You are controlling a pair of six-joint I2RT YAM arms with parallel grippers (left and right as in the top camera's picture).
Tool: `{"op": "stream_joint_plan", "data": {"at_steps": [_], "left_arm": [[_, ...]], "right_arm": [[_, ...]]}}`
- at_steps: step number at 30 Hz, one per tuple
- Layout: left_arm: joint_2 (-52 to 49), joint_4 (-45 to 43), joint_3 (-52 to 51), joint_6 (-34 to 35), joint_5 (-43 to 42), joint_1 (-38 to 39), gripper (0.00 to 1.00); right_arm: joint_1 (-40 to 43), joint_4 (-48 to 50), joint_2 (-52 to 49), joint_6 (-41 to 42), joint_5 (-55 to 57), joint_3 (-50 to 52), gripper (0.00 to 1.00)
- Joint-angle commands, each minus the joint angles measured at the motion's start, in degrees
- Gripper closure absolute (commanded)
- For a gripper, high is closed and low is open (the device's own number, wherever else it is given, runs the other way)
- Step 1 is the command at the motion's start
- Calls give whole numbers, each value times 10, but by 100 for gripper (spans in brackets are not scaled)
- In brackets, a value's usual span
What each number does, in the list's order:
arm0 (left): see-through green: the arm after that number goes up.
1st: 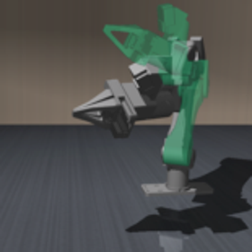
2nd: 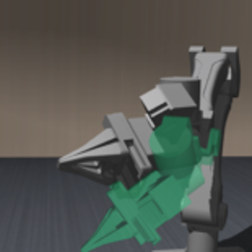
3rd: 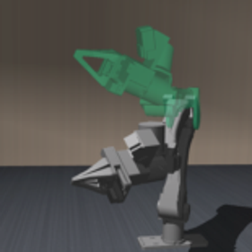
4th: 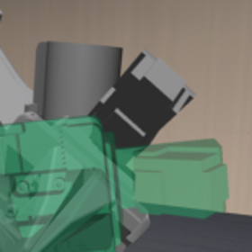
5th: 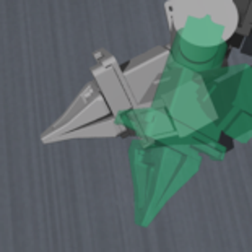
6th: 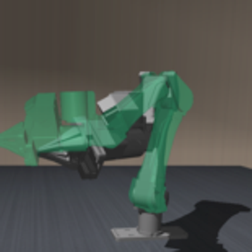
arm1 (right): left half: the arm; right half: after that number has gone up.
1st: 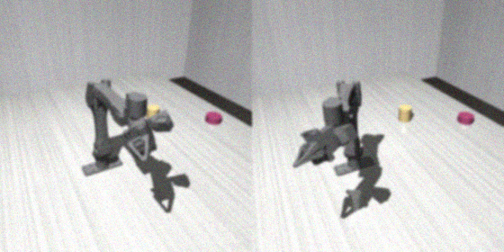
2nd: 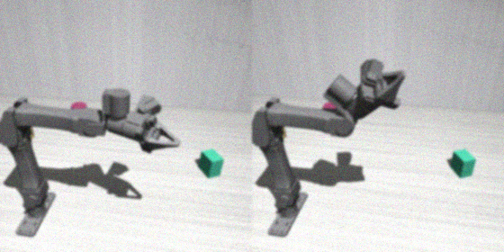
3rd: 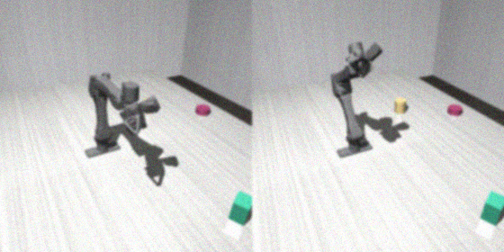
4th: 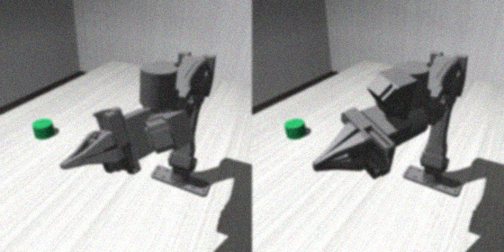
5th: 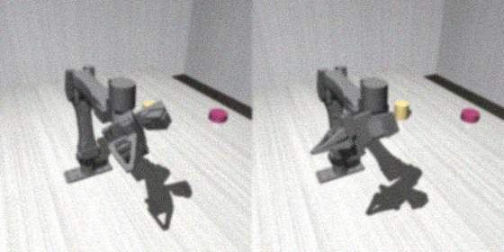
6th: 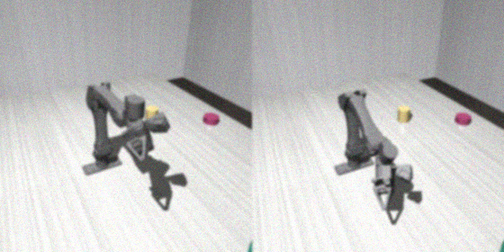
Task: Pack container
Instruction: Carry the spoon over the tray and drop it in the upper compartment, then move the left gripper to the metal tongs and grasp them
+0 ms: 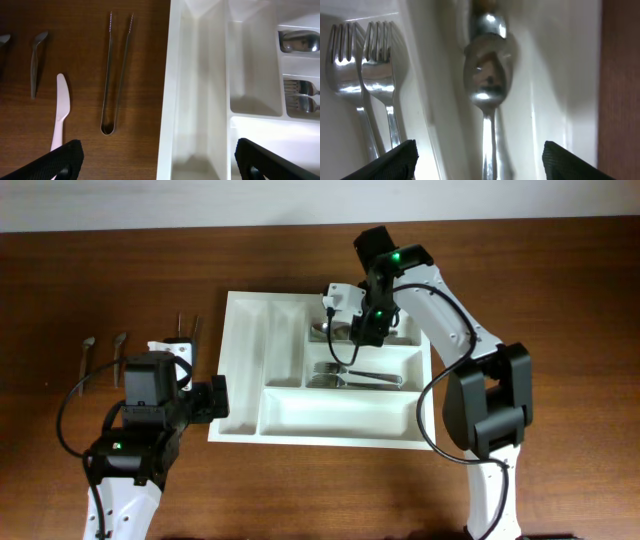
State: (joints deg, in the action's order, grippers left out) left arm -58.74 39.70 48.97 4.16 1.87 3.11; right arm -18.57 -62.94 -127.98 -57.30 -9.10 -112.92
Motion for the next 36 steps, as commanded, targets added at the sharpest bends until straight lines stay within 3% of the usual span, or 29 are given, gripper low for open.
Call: {"op": "stream_joint_plan", "data": {"at_steps": [1, 6, 13, 16, 20, 24, 29, 36], "left_arm": [[-1, 0, 9, -10, -6, 1, 1], [-1, 27, 21, -10, -7, 1, 1], [-1, 104, 65, -10, -6, 1, 1], [-5, 153, 103, -5, -7, -15, 1], [-56, 245, 200, 9, -41, -66, 1], [-155, 276, 294, -9, -66, -98, 1], [-267, 244, 321, -56, -66, -98, 1], [-417, 188, 321, -110, -66, -99, 0]], "right_arm": [[29, 0, 126, 63, 12, -7, 4], [157, 17, 258, 219, 22, -7, 1], [363, -16, 318, 369, -45, 3, 1], [413, -27, 334, 409, -64, 39, 1], [426, -38, 351, 437, -54, 123, 1], [423, -33, 352, 474, 0, 195, 1], [423, -3, 351, 493, 21, 258, 1], [422, 4, 351, 493, 20, 266, 1]]}}
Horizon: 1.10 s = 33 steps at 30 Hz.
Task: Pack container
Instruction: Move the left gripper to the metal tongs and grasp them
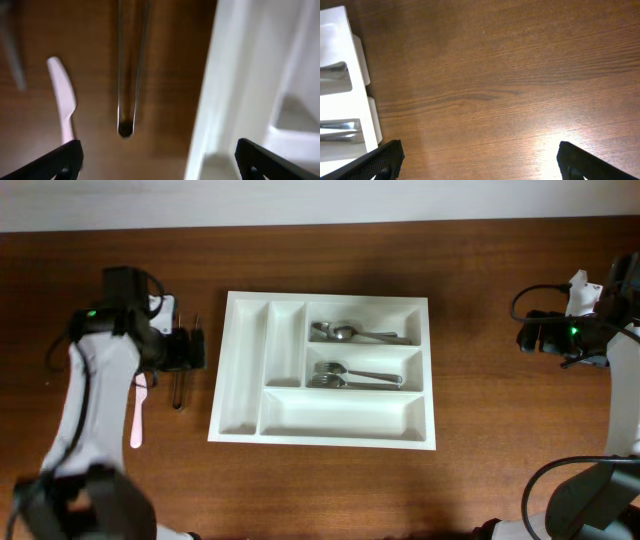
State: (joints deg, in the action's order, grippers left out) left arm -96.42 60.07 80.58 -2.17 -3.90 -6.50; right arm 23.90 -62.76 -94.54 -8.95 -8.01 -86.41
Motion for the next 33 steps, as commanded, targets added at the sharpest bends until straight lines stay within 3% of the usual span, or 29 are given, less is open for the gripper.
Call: {"op": "stream_joint_plan", "data": {"at_steps": [1, 20, 22, 23, 25, 30, 33], "left_arm": [[-58, -25, 5, -53, -8, -5, 0], [-245, -109, 5, -82, -8, -50, 0], [-245, -109, 5, -82, -6, -50, 7], [-245, -108, 5, -82, -7, -50, 21], [-245, -104, 5, -82, -7, -50, 34], [-245, -96, 5, -82, -6, -50, 48], [-245, -91, 5, -82, -6, -50, 66]], "right_arm": [[-3, 4, 17, 9, 9, 1, 1], [-3, 0, 17, 9, 5, 1, 1], [-3, 0, 17, 9, 5, 1, 1], [-3, 0, 17, 9, 5, 1, 1], [-3, 0, 17, 9, 5, 1, 1], [-3, 0, 17, 9, 6, 1, 1], [-3, 2, 17, 9, 6, 1, 1]]}}
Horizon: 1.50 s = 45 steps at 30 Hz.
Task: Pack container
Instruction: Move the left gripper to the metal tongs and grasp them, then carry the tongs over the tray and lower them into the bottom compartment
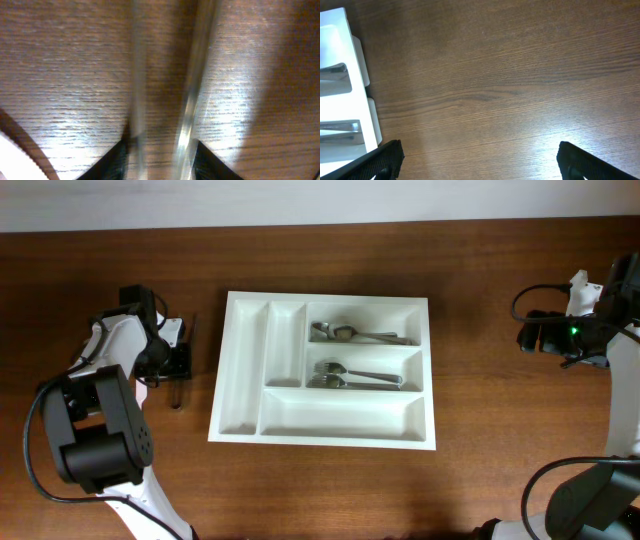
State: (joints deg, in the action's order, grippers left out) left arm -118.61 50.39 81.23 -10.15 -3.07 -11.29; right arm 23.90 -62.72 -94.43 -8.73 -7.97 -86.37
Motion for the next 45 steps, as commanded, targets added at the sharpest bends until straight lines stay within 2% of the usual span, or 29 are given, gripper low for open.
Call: {"op": "stream_joint_plan", "data": {"at_steps": [1, 6, 8, 10, 17, 22, 29, 32, 34, 39, 45], "left_arm": [[-23, 8, -2, -2, -15, -2, 70], [-23, 18, 4, -2, -15, -2, 79], [-21, 35, 24, -2, -14, -1, 92], [-19, 55, 51, -2, -15, -1, 98], [33, 124, 175, -2, -15, 24, 98], [91, 162, 227, -7, -17, 86, 98], [152, 181, 233, -121, -17, 259, 98], [153, 200, 233, -191, -19, 333, 98], [153, 216, 231, -261, -34, 386, 98], [147, 241, 231, -382, -109, 463, 98], [125, 264, 199, -413, -137, 494, 98]], "right_arm": [[-3, 2, 16, 7, 8, 1, 1], [-3, 3, 16, 7, 9, 1, 1], [-3, 4, 16, 7, 9, 1, 1], [-3, 4, 16, 7, 9, 1, 1], [-3, 5, 16, 7, 9, 1, 1], [-2, 12, 16, 7, 9, 0, 1], [25, 15, 16, 42, 9, 0, 1], [34, 16, 16, 50, 5, 0, 1], [34, 16, 16, 50, 5, 0, 1], [34, 17, 16, 50, 5, 0, 1], [34, 19, 16, 50, -6, 0, 1]]}}
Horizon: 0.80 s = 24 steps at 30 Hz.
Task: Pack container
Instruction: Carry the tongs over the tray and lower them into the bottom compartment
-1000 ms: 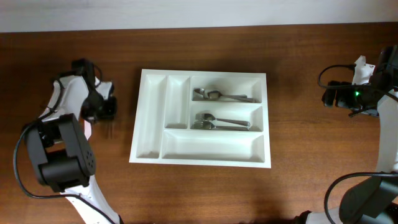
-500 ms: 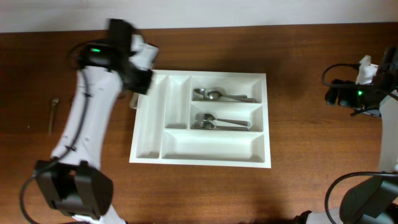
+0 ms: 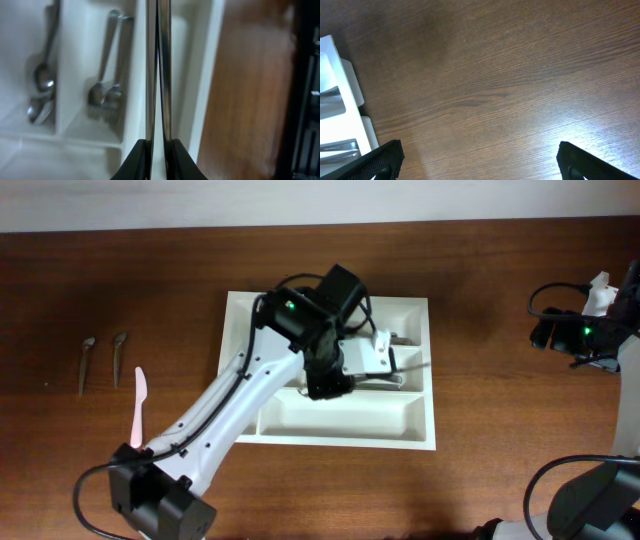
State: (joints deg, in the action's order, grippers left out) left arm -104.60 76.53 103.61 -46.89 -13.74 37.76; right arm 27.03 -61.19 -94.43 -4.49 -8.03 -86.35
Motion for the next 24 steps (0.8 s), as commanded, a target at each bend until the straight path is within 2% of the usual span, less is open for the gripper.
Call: {"op": "stream_joint_plan", "data": {"at_steps": [1, 3, 9, 20, 21, 23, 24], "left_arm": [[-20, 3, -37, -57, -35, 3, 98], [-29, -3, -69, -81, -52, 3, 98], [-52, -49, -129, -81, -40, 3, 98], [-108, -106, -151, -80, 62, -8, 98], [-109, -106, -151, -80, 64, -10, 95], [-112, -106, -151, -75, 65, -11, 78], [-112, -106, -151, -72, 65, -11, 74]], "right_arm": [[3, 4, 16, 7, -6, 0, 1], [3, 4, 16, 8, -6, 0, 1], [3, 4, 16, 7, -21, 0, 1], [3, 4, 16, 7, -25, 0, 1], [3, 4, 16, 7, -25, 0, 1], [3, 4, 16, 7, -25, 0, 1], [3, 4, 16, 7, -25, 0, 1]]}}
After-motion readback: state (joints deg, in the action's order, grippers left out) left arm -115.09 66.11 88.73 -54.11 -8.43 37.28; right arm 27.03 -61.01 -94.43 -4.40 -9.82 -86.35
